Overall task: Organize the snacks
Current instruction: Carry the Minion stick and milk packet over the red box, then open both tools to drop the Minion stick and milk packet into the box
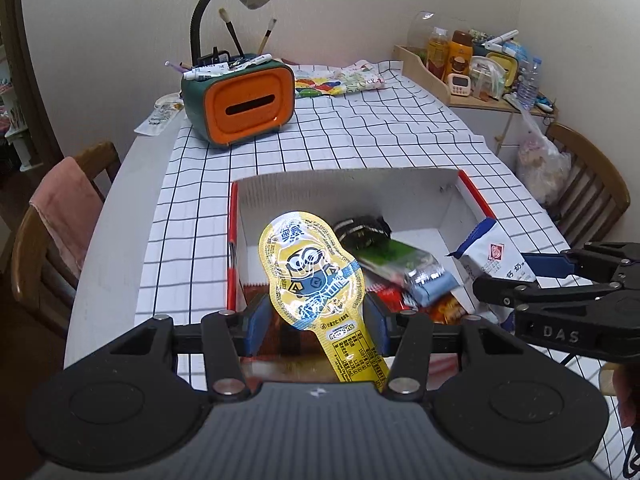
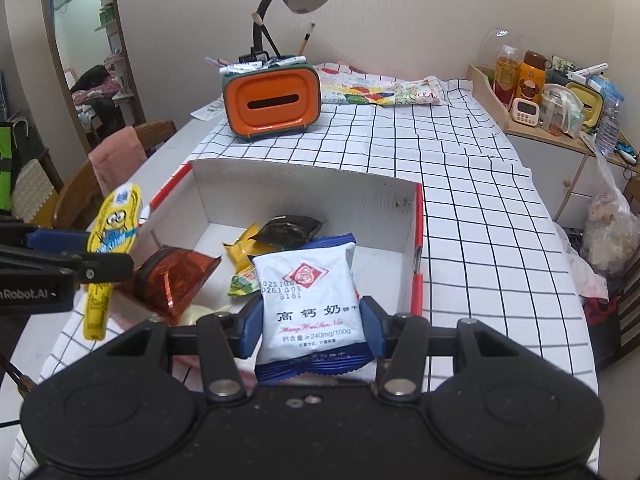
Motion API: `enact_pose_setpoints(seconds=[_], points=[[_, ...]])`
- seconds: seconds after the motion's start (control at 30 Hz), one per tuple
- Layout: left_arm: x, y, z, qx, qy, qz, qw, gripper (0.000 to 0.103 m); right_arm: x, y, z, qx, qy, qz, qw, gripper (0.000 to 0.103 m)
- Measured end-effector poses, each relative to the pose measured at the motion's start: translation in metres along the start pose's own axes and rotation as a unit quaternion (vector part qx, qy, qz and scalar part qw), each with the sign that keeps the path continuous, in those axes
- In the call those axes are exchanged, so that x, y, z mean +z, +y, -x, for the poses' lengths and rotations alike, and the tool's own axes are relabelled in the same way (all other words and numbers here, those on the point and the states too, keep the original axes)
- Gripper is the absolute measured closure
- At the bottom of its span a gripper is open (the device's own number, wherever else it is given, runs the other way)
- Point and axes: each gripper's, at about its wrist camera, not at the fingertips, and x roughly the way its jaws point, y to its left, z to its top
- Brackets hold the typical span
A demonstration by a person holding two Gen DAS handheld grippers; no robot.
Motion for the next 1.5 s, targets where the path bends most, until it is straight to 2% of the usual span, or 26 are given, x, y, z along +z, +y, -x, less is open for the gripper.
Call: enact_pose_setpoints(seconds=[0.37, 0.5, 0.67, 0.83, 1.2, 1.5], points=[[0.018, 0.005, -0.044, 0.012, 0.038, 0.005, 0.9992, 0.053, 0.027, -0.007, -0.044, -0.007, 0.028, 0.0, 1.0, 0.053], [0.02, 0.007, -0.058, 0.014, 0.059, 0.004, 0.9982, 0.053, 0.032, -0.004, -0.058, 0.003, 0.037, 0.006, 0.999, 0.054], [0.015, 0.006, -0.071, 0.014, 0.081, -0.005, 0.9966, 0.053, 0.03, 0.002, -0.066, 0.009, 0.047, 0.013, 0.999, 0.054], [0.014, 0.004, -0.076, 0.016, 0.087, -0.02, 0.9959, 0.053, 0.024, 0.0, -0.07, 0.018, 0.058, 0.008, 0.998, 0.054], [0.012, 0.007, -0.068, 0.021, 0.071, -0.025, 0.9969, 0.052, 0.012, -0.003, -0.058, 0.034, 0.065, 0.0, 0.997, 0.052], [0.01, 0.005, -0.045, 0.006, 0.042, -0.016, 0.999, 0.04, 0.009, -0.003, -0.034, 0.043, 0.043, -0.011, 0.998, 0.042]])
